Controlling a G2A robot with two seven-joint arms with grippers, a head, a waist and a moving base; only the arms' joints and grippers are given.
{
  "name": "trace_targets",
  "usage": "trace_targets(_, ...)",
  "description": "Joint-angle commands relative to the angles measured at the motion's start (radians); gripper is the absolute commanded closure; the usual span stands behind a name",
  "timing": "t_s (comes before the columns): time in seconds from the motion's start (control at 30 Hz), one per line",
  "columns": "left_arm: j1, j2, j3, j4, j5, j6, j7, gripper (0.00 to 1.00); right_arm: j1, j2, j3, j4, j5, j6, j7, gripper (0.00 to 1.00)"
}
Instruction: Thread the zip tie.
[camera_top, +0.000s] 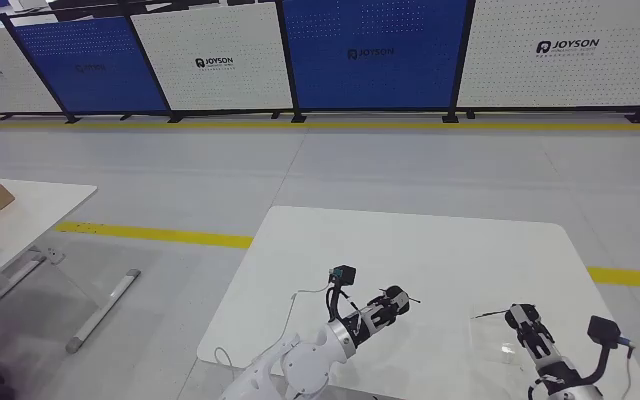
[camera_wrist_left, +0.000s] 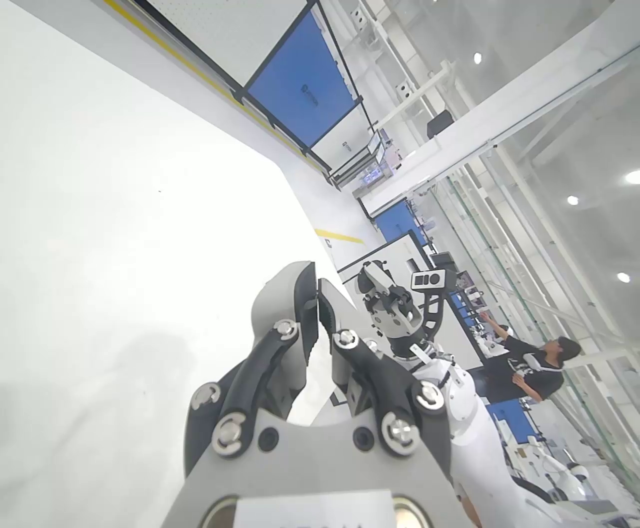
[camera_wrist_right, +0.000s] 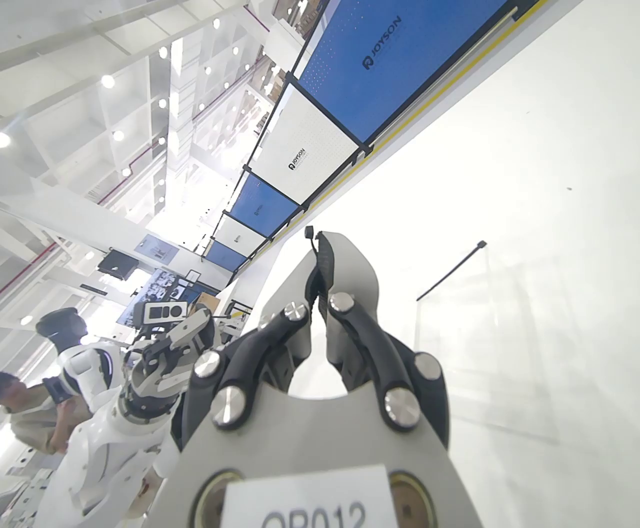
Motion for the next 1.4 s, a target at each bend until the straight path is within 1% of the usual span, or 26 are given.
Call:
trace_targets(0.0, 0.000, 0.000, 0.000, 0.000, 0.000, 0.000, 0.000, 1.00, 0.000, 0.000, 0.000, 0.000, 0.000, 0.000, 0.000, 1.00)
trace_targets(0.03, 0.000, 0.000, 0.000, 0.000, 0.000, 0.000, 0.000, 1.00, 0.001, 0.000, -0.001, -0.001, 0.003, -0.001, -0.001, 1.00)
trace_targets(0.07, 0.000, 0.000, 0.000, 0.000, 0.000, 0.000, 0.000, 1.00, 0.007, -0.003, -0.007, -0.007, 0.018, -0.027, -0.017, 1.00)
trace_targets(0.17, 0.000, 0.000, 0.000, 0.000, 0.000, 0.000, 0.000, 1.00, 0.001, -0.011, -0.038, 0.004, 0.045, -0.118, -0.075, 1.00)
trace_targets(0.23, 0.000, 0.000, 0.000, 0.000, 0.000, 0.000, 0.000, 1.00, 0.012, -0.020, -0.072, 0.024, 0.033, -0.167, -0.141, 1.00)
trace_targets(0.3, 0.000, 0.000, 0.000, 0.000, 0.000, 0.000, 0.000, 1.00, 0.035, -0.029, -0.126, 0.057, 0.026, -0.194, -0.172, 1.00)
trace_targets(0.37, 0.000, 0.000, 0.000, 0.000, 0.000, 0.000, 0.000, 1.00, 0.066, -0.036, -0.167, 0.081, 0.031, -0.196, -0.181, 1.00)
trace_targets(0.4, 0.000, 0.000, 0.000, 0.000, 0.000, 0.000, 0.000, 1.00, 0.087, -0.040, -0.192, 0.096, 0.041, -0.196, -0.165, 1.00)
trace_targets(0.47, 0.000, 0.000, 0.000, 0.000, 0.000, 0.000, 0.000, 1.00, 0.114, -0.044, -0.218, 0.119, 0.036, -0.196, -0.145, 1.00)
trace_targets(0.83, 0.000, 0.000, 0.000, 0.000, 0.000, 0.000, 0.000, 1.00, 0.118, -0.044, -0.222, 0.123, 0.034, -0.196, -0.138, 1.00)
trace_targets(0.93, 0.000, 0.000, 0.000, 0.000, 0.000, 0.000, 0.000, 1.00, 0.126, -0.048, -0.226, 0.127, 0.047, -0.187, -0.149, 1.00)
trace_targets(1.07, 0.000, 0.000, 0.000, 0.000, 0.000, 0.000, 0.000, 1.00, 0.142, -0.057, -0.254, 0.142, 0.052, -0.193, -0.169, 1.00)
trace_targets(1.23, 0.000, 0.000, 0.000, 0.000, 0.000, 0.000, 0.000, 1.00, 0.177, -0.069, -0.309, 0.166, 0.003, -0.176, -0.164, 1.00)
trace_targets(1.37, 0.000, 0.000, 0.000, 0.000, 0.000, 0.000, 0.000, 1.00, 0.185, -0.073, -0.320, 0.170, -0.012, -0.186, -0.172, 1.00)
